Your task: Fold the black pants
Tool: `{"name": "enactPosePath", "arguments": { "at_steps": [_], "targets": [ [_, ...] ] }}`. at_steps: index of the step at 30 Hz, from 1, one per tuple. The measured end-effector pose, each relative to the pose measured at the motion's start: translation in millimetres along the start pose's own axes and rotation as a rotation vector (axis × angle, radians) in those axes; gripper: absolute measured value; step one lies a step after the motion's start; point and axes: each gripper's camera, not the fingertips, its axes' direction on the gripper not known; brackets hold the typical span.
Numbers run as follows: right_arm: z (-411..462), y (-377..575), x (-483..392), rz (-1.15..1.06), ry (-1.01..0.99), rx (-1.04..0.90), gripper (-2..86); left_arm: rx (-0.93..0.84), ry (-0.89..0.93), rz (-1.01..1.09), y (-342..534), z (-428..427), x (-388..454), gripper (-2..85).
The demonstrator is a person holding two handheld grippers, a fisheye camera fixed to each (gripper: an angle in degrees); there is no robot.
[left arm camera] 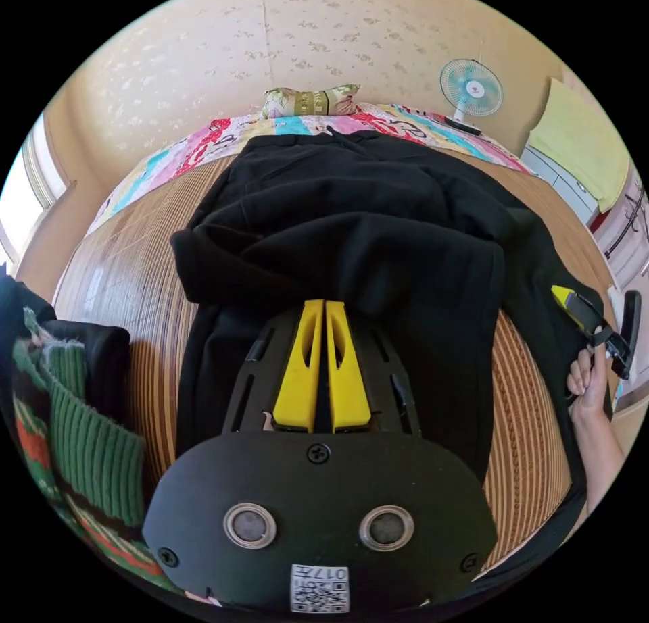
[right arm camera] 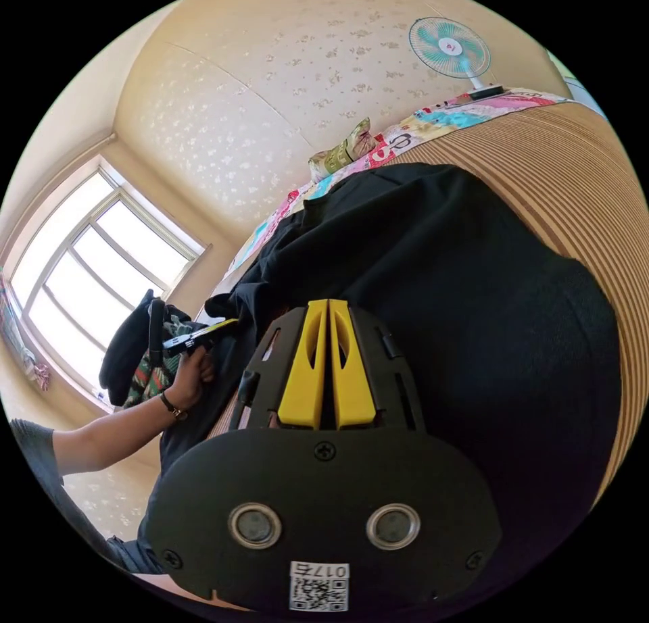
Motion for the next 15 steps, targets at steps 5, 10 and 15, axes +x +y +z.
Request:
{"name": "enactPosePath", "arguments": {
  "at_steps": [5, 10, 15],
  "targets": [
    [-15, 19, 2, 0.014, -0.019, 0.010, 0.1, -0.012, -0.102, -0.010, 41, -21, 15, -1.0],
    [-28, 32, 9, 0.036, -0.056, 0.032, 0.2, -0.027, 0.065, -0.208, 90, -41, -36, -1.0],
    [-39, 44, 7, 0.048, -0.048, 0.043, 0.3, -0.011, 0.155, -0.305, 151, -65, -61, -1.0]
  ]
}}
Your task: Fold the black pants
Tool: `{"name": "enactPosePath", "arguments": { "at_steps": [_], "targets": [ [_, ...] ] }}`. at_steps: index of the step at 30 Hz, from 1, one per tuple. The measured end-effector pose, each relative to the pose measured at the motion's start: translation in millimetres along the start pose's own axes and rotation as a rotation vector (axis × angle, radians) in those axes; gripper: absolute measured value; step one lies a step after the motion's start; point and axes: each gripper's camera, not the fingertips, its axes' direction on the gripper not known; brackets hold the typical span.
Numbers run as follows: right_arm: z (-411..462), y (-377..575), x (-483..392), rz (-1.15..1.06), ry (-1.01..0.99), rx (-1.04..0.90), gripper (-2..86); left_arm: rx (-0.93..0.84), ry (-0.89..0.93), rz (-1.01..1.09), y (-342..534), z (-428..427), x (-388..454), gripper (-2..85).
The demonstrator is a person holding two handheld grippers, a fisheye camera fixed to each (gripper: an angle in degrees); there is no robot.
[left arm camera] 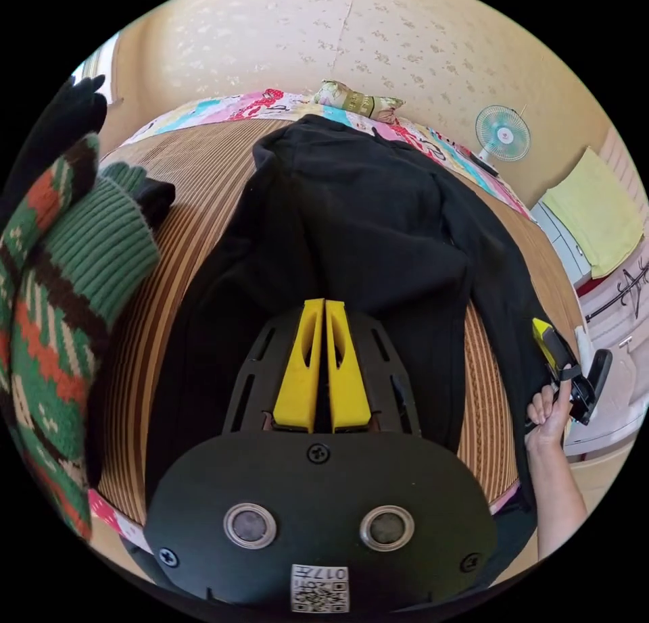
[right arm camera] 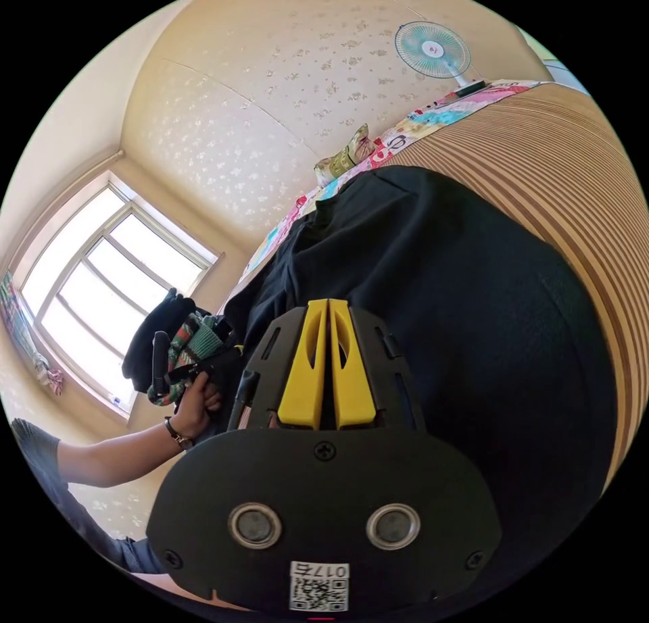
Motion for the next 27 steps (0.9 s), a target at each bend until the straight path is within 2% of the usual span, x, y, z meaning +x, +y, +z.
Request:
{"name": "enactPosePath", "arguments": {
  "at_steps": [7, 10, 12, 14, 15, 17, 21, 23, 27],
  "targets": [
    [-8, 1, 7, 0.048, 0.006, 0.015, 0.4, 0.011, -0.033, -0.021, 46, -23, -11, -1.0],
    [-4, -8, 5, 0.047, 0.032, -0.020, 0.4, -0.008, 0.012, -0.047, 49, -22, -29, -1.0],
    [7, -15, 5, 0.054, 0.019, -0.134, 0.5, -0.007, 0.068, -0.062, 52, -22, -44, -1.0],
    [27, -14, 1, 0.050, 0.003, -0.366, 0.6, -0.003, 0.092, -0.064, 57, -23, -52, -1.0],
    [24, -12, -4, 0.029, -0.001, -0.376, 0.7, 0.002, 0.098, -0.061, 61, -24, -55, -1.0],
    [0, 0, -30, -0.069, 0.143, -0.411, 1.1, 0.005, 0.103, -0.056, 63, -25, -58, -1.0],
    [-82, 18, -49, -0.141, 0.239, -0.279, 2.8, 0.005, 0.140, -0.072, 62, -22, -71, -1.0],
    [-153, 30, -31, -0.044, 0.325, -0.123, 6.7, 0.007, 0.144, -0.071, 62, -22, -74, -1.0],
    [-226, 61, 27, 0.137, 0.510, -0.057, 14.0, 0.008, 0.133, -0.048, 60, -22, -72, -1.0]
  ]
}}
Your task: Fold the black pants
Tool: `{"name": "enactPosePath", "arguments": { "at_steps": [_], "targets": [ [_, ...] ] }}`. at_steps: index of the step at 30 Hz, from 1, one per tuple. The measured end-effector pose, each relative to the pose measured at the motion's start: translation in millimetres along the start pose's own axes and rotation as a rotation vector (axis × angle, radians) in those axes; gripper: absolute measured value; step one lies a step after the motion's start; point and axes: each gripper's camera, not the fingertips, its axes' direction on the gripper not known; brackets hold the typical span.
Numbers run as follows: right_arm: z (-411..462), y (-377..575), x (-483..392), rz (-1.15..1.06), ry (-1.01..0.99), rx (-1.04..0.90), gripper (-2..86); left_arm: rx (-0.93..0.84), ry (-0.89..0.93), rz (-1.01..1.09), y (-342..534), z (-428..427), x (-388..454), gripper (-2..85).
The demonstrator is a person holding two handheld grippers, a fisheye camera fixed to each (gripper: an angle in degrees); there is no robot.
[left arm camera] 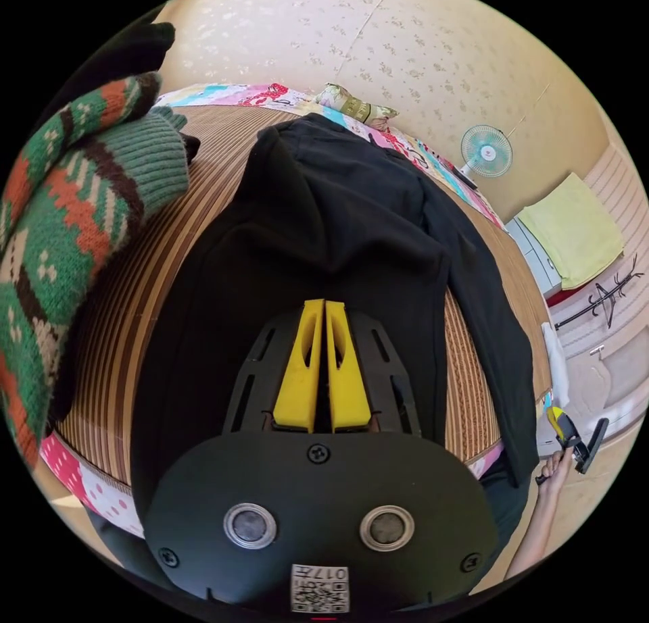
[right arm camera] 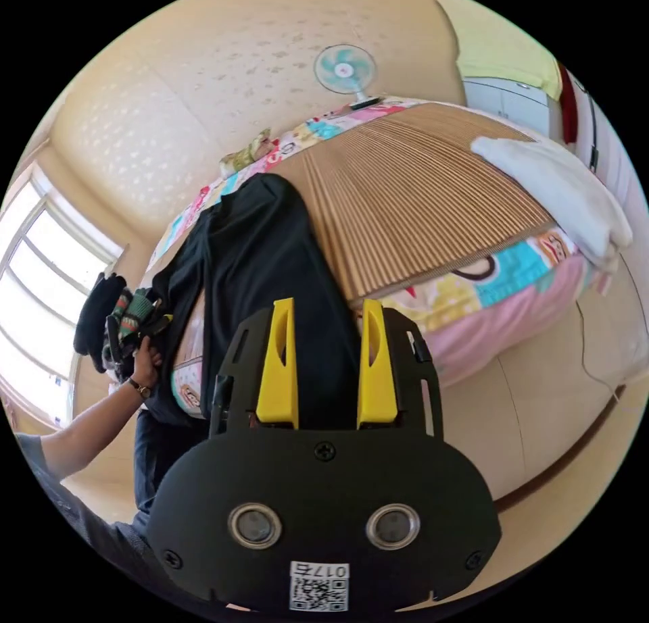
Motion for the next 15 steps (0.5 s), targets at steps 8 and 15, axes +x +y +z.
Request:
{"name": "enactPosePath", "arguments": {
  "at_steps": [8, 15],
  "targets": [
    [18, 44, 69, -0.010, -0.254, -0.129, 9.1, -0.024, 0.126, 0.238, 5, -27, 23, -0.2],
    [-45, 35, 62, -0.092, -0.649, 0.101, 3.7, 0.205, -0.166, 0.112, 74, -163, -55, 11.3]
  ]
}}
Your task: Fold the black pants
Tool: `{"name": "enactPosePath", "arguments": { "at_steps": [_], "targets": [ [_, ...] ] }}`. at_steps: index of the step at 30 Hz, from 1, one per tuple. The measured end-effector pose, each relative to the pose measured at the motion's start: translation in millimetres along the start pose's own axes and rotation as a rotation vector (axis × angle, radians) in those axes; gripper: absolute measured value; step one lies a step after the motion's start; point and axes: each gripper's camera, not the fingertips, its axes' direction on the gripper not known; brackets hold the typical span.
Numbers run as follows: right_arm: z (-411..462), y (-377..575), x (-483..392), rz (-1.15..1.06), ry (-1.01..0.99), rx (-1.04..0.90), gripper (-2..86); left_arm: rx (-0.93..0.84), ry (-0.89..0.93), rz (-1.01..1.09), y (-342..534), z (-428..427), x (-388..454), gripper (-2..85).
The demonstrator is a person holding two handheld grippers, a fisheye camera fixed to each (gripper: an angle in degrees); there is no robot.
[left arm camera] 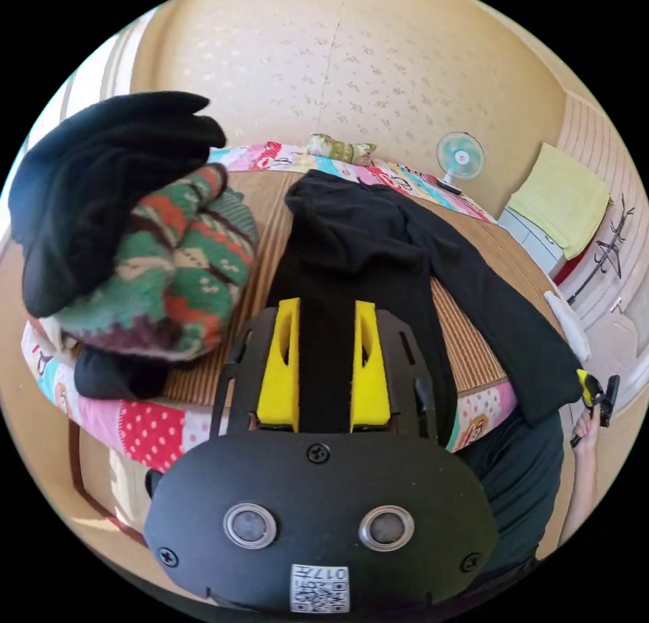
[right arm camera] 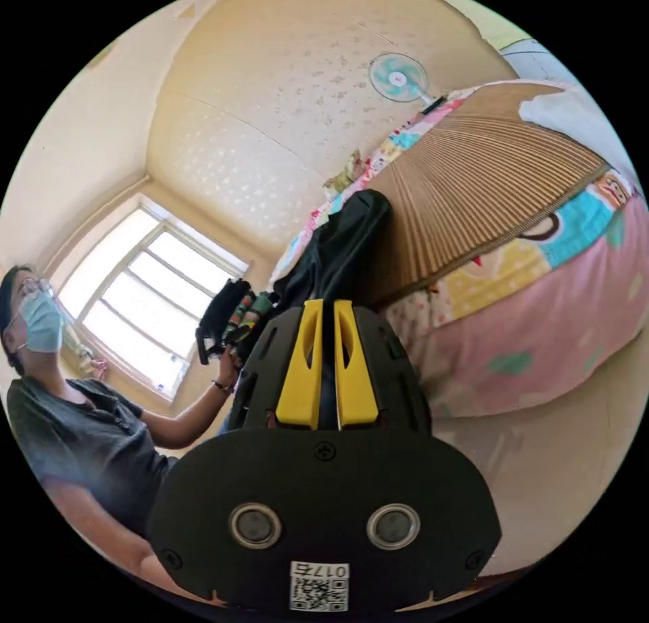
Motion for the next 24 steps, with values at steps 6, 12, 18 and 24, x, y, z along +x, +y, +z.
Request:
{"name": "enactPosePath", "arguments": {
  "at_steps": [6, 12, 18, 24],
  "targets": [
    [19, -31, -48, -0.161, -0.361, -0.022, 3.0, -0.297, -0.058, -0.027, 50, 33, -55, 10.3],
    [9, -58, -57, -0.040, -0.175, 0.189, 2.8, -0.395, 0.143, -0.083, 68, 37, -80, 1.9],
    [98, -123, -183, -0.333, -0.335, -0.014, 2.9, -0.392, 0.276, -0.132, 79, 6, -125, 8.1],
    [286, -39, -298, -0.599, -0.450, -0.607, 3.0, -0.125, 0.843, -0.233, 46, -13, -171, 15.9]
  ]
}}
